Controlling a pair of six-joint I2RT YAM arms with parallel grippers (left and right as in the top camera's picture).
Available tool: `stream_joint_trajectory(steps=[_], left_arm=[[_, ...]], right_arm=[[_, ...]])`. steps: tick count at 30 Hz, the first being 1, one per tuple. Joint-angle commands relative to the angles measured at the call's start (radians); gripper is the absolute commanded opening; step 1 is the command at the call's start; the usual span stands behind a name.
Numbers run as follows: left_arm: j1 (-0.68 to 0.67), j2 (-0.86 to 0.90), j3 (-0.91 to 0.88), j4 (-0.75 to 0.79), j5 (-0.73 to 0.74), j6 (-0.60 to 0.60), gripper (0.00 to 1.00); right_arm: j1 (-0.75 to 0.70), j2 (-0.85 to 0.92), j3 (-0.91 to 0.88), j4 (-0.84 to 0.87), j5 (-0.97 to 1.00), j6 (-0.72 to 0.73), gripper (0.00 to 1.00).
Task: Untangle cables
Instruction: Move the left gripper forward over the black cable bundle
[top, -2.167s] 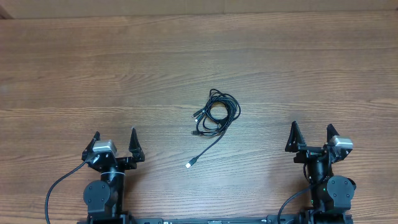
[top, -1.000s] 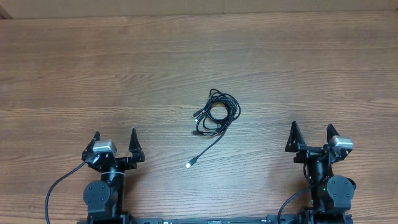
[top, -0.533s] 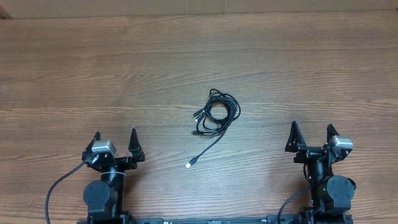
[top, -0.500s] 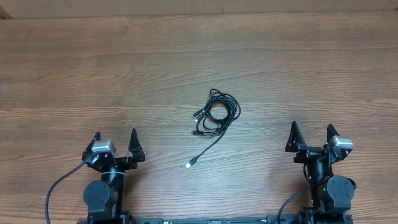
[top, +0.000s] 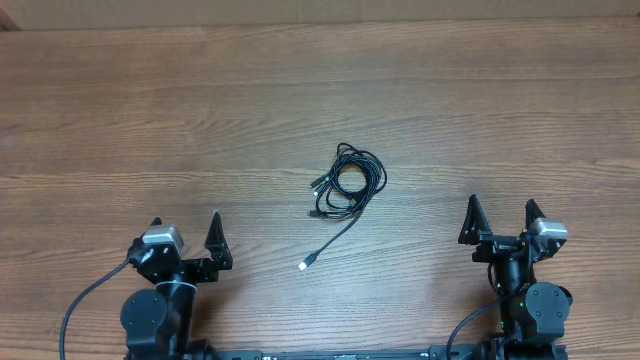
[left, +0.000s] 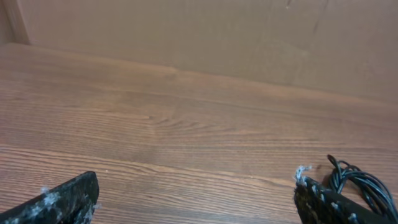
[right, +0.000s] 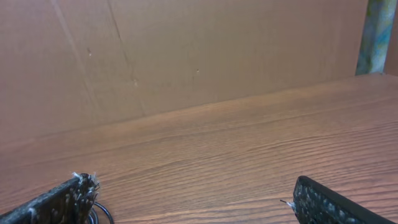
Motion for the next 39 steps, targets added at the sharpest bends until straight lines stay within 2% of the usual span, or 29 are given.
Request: stream_joint_trajectory(steps=[1, 6, 13, 18, 22, 28, 39], left_arm=[[0.005, 0.107, 0.086, -0.003, 0.043, 0.006, 0.99], [0.005, 0.289, 0.219, -0.011, 0.098, 0.053, 0.99], [0.005, 0.578, 0.491, -0.153, 0.191, 0.151, 1.00], [0.005, 0.813, 0.725, -0.297, 0.378, 0.253, 1.00], [0.004, 0.954, 0.857, -0.378, 0.453, 0.315, 1.00], [-0.096, 1.130, 1.030, -0.445, 0.438, 0.350, 1.00], [-0.339, 1.439, 1.288, -0.480, 0.378, 0.372, 0.99]], right_arm=[[-0.001, -0.005, -0.010, 0.006, 0.013, 0.003, 1.00], [-0.001, -0.005, -0.010, 0.006, 0.013, 0.003, 1.00], [-0.001, -0.004, -0.010, 0.007, 0.013, 0.003, 1.00], [-0.001, -0.005, -0.010, 0.007, 0.013, 0.003, 1.00], [-0.001, -0.005, -0.010, 0.007, 0.013, 0.003, 1.00], [-0.001, -0.005, -0.010, 0.006, 0.013, 0.003, 1.00], [-0.001, -0.004, -0.010, 0.007, 0.013, 0.003, 1.00]])
